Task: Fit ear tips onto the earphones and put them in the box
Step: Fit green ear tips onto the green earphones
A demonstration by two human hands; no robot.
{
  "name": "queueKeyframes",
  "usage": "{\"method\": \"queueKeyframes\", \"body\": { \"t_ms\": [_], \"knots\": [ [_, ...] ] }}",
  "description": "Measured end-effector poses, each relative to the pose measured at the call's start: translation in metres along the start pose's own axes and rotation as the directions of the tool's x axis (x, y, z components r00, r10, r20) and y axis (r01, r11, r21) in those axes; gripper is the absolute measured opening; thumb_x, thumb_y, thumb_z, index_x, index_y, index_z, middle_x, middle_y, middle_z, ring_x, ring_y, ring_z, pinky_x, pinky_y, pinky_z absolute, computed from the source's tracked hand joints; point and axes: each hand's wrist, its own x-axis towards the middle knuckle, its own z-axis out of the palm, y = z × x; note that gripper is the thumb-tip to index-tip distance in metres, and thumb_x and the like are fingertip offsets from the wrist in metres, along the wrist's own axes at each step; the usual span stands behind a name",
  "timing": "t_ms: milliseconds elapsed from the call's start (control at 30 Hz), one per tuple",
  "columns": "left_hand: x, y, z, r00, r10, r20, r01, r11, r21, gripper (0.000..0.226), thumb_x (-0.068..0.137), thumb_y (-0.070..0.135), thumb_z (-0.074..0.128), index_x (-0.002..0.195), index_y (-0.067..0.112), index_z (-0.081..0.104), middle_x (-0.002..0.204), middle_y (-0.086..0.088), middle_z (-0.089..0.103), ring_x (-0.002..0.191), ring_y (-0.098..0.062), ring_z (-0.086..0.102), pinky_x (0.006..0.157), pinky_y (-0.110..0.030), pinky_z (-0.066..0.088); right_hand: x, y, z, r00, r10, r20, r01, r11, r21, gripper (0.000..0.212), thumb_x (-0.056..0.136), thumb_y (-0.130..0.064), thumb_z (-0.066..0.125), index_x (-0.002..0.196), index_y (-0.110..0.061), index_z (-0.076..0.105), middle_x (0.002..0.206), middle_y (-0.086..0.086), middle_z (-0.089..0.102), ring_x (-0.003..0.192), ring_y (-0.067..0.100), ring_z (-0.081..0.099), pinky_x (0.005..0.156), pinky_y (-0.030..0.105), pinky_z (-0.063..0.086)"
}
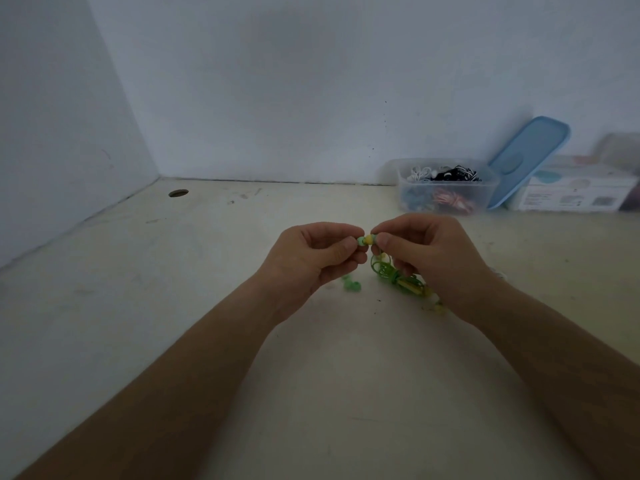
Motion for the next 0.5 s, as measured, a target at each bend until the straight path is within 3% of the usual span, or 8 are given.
{"method": "queueKeyframes", "body": {
  "t_ms": [500],
  "knots": [
    [-0.0005, 0.0016, 0.0006, 1.000, -0.007, -0.014, 0.007, 1.000, 0.004, 0.018, 0.087, -0.006, 0.062, 0.096, 0.006, 0.073, 0.090, -0.015, 0.075, 0.082, -0.021, 0.074, 0.075, -0.024, 0.059, -0.0001, -0.0015, -0.0004, 0.999, -0.033, 0.008, 0.033, 0.999, 0.001, 0.010, 0.091, -0.002, 0.066, 0.094, -0.007, 0.074, 0.075, 0.003, 0.074, 0.054, 0.002, 0.060, 0.054, 0.012, 0.044]
  ]
}}
